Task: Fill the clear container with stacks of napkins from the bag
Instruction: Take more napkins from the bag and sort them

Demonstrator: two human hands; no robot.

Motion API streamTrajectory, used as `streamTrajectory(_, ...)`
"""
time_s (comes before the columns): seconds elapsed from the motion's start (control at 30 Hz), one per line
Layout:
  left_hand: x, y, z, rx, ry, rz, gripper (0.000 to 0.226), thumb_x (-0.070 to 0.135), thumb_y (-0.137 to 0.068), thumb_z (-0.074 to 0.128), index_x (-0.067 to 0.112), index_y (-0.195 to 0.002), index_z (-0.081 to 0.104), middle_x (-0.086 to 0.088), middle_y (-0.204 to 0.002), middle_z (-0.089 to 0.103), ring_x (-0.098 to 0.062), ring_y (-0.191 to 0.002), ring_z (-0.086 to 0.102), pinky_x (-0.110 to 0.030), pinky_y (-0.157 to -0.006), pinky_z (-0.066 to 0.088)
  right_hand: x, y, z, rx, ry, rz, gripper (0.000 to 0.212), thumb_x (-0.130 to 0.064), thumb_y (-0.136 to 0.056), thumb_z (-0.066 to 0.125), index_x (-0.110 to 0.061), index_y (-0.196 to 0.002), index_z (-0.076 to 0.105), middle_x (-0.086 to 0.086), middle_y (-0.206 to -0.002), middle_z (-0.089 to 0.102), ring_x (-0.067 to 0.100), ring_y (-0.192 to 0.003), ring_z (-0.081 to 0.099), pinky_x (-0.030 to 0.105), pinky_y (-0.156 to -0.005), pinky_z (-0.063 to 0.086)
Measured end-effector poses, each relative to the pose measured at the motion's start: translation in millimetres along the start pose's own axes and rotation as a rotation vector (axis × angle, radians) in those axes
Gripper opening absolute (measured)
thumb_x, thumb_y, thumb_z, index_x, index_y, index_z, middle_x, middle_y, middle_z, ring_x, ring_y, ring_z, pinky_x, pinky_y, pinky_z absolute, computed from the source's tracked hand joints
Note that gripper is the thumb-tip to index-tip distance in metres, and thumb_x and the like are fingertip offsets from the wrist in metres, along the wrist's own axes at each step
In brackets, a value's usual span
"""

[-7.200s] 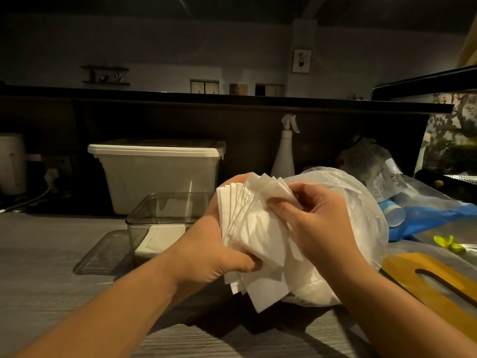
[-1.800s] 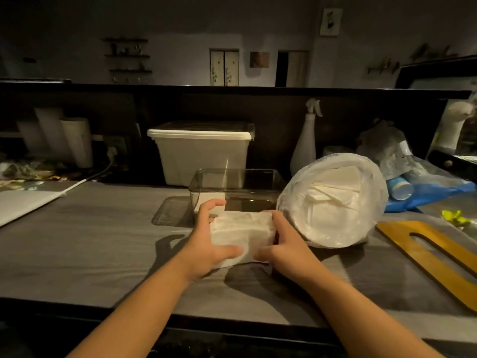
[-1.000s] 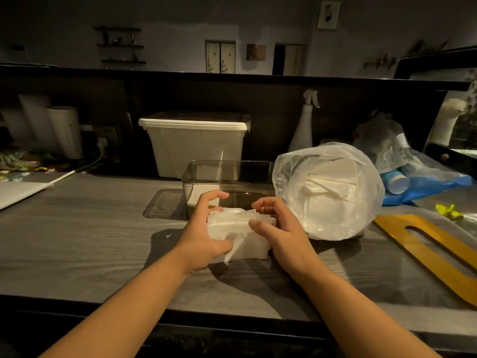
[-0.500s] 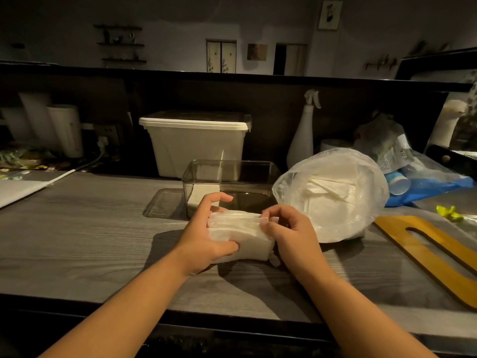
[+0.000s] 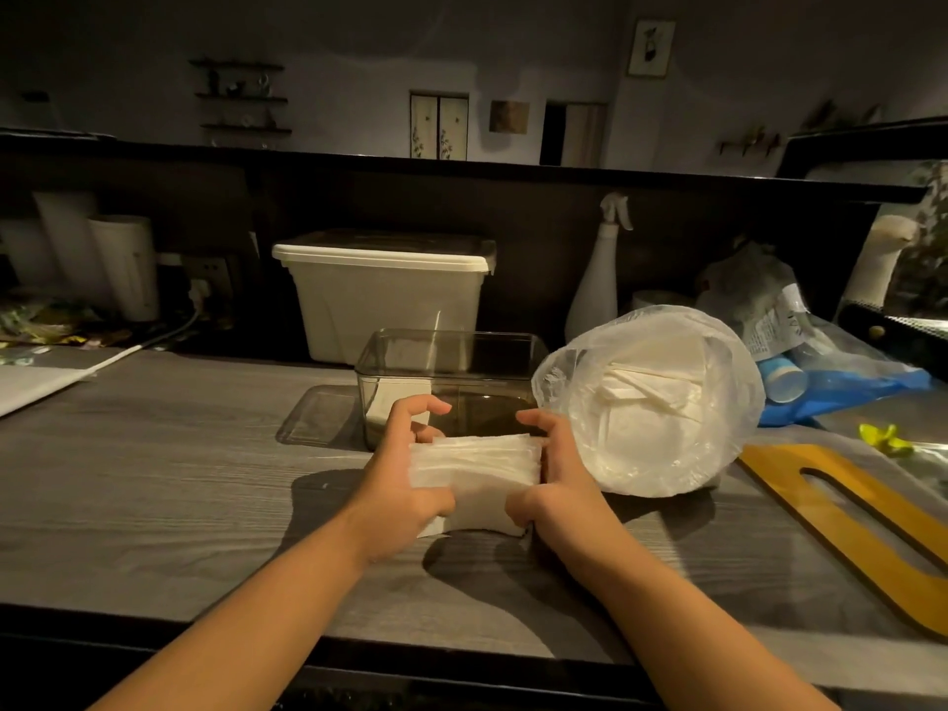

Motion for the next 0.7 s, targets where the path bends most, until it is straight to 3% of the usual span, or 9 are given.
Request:
streamTrajectory(0.1,6,2,4,-0.027,-0.017,0.014,0.088,-0.011,-0.064,0.064,0.043,-0.127,0.035,-0.011,-0.115,0.041,-0.025,-0.097,0.054,-0.024,-0.068,0.055,-3,1,3,-0.027,0.065,-0.038,0.084,-0.002,-0.055,0.056,-0.043,-0.127,0.042,0.006,-0.124,0.049,0.022,-0.106,0.058,0.028,-0.079,0.058)
streamTrajectory(0.23,3,-1,4,0.095,0.007,0.072,0.08,-0.014,-0.064,0.06,0.038,-0.122,0.041,-0.019,-0.112,0.048,-0.031,-0.093,0.059,-0.032,-0.066,0.057,-10,-1,14,-0.041,0.058,-0.133,0.073,0.001,-0.061,0.055,-0.032,-0.125,0.045,0.002,-0.116,0.052,0.017,-0.098,0.058,0.026,-0.077,0.056)
streamTrajectory(0.37,3,-3,2,0.137,0.023,0.076,0.085,-0.025,-0.07,0.064,0.033,-0.125,0.035,-0.018,-0.113,0.05,-0.027,-0.091,0.06,-0.028,-0.063,0.056,-7,-6,8,0.023,0.057,-0.139,0.077,0.016,-0.071,0.06,-0.035,-0.126,0.045,0.001,-0.117,0.05,0.019,-0.107,0.055,0.039,-0.085,0.059)
streamTrajectory(0.5,3,-3,4,0.063,0.032,0.006,0.09,-0.005,-0.058,0.066,0.053,-0.119,0.035,-0.012,-0.122,0.044,-0.031,-0.105,0.057,-0.033,-0.07,0.058,-4,-5,6,-0.035,0.033,-0.09,0.083,0.001,-0.059,0.063,-0.038,-0.129,0.041,-0.002,-0.123,0.047,0.02,-0.112,0.053,0.024,-0.074,0.056)
streamTrajectory(0.6,3,-5,7,0.05,0.064,0.013,0.094,-0.009,-0.057,0.065,0.045,-0.127,0.034,-0.012,-0.124,0.044,-0.03,-0.107,0.058,-0.032,-0.071,0.058,-7,-7,11,-0.084,0.009,-0.097,0.084,0.002,-0.057,0.063,-0.036,-0.13,0.044,-0.001,-0.123,0.049,0.018,-0.113,0.055,0.022,-0.077,0.055)
streamTrajectory(0.7,4,-4,4,0.126,0.054,-0.002,0.09,-0.025,-0.068,0.063,0.036,-0.129,0.035,-0.011,-0.119,0.047,-0.023,-0.096,0.06,-0.023,-0.062,0.054,-7,-8,10,-0.03,0.058,-0.106,0.08,0.011,-0.067,0.064,-0.034,-0.129,0.044,-0.002,-0.123,0.048,0.012,-0.11,0.053,0.016,-0.075,0.053)
Point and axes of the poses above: each hand's wrist, its own y-axis away from the middle knuckle, its own z-axis out of the palm, x = y × z, the point moved 2 cm from there along -y, towards the middle knuckle
